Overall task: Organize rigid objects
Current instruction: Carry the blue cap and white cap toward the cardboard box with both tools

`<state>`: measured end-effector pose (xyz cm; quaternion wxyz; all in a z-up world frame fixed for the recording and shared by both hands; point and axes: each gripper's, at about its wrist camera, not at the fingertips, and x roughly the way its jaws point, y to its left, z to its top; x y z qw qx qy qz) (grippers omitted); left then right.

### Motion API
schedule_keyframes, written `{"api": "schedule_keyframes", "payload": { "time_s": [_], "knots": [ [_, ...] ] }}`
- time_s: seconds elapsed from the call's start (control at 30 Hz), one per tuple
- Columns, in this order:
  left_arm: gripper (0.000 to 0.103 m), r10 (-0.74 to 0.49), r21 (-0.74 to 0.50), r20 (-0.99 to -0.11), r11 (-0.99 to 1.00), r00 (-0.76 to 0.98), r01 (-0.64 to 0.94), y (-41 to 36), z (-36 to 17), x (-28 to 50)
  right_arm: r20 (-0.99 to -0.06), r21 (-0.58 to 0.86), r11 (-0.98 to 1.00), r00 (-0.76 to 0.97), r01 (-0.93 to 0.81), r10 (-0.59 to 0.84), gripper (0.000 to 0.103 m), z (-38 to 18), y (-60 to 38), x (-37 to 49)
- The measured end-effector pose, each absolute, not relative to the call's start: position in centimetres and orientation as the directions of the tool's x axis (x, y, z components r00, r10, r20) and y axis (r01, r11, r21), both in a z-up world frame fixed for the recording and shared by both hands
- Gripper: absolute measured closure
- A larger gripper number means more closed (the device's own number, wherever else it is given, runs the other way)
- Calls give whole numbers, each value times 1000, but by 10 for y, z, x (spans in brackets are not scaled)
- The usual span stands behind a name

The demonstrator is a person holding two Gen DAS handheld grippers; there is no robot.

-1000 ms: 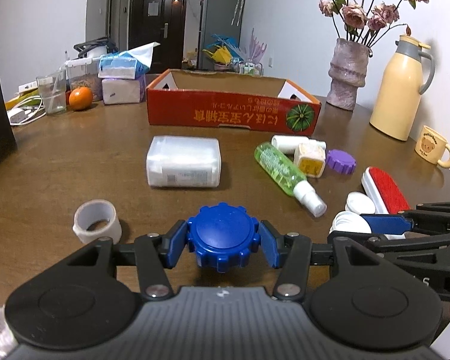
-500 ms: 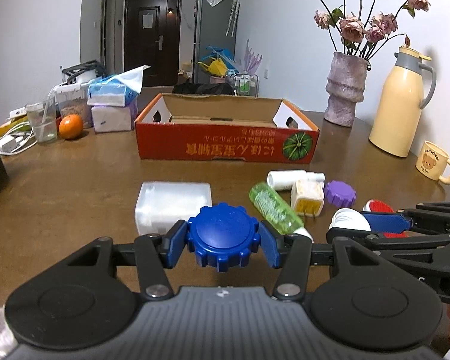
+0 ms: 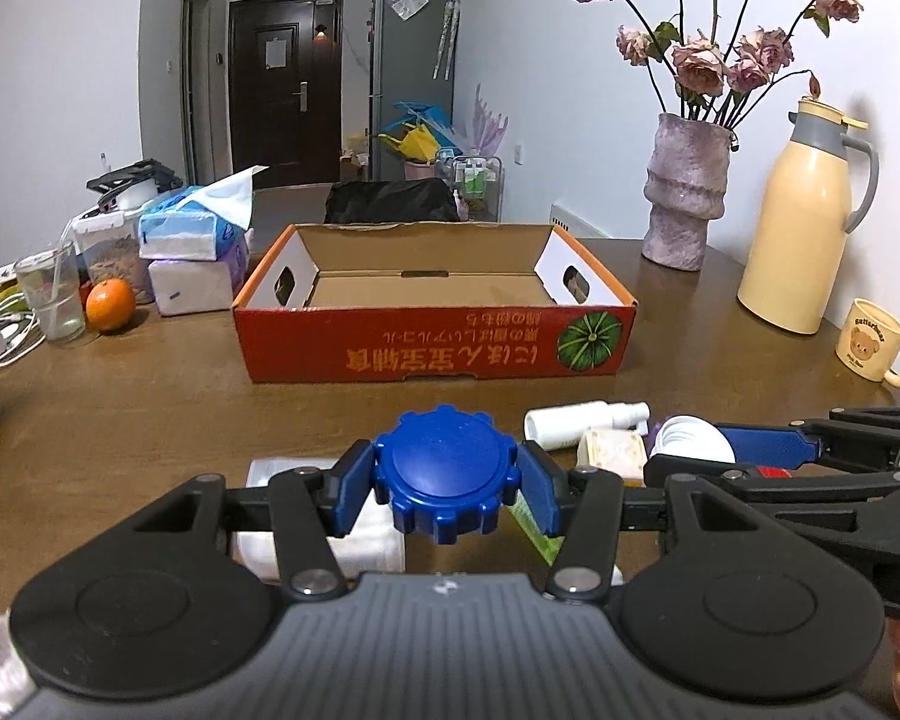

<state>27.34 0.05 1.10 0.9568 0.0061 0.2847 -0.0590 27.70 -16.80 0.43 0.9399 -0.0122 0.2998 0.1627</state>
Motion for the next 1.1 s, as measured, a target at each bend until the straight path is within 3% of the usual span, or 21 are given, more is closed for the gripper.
{"api": "schedule_keyframes", "payload": {
  "time_s": [1.1],
  "knots": [
    [49,-94,-32,-557,995,825,91,27,5,290,-608,57,948,742,-314,282,64,-6,-141,295]
  ]
}}
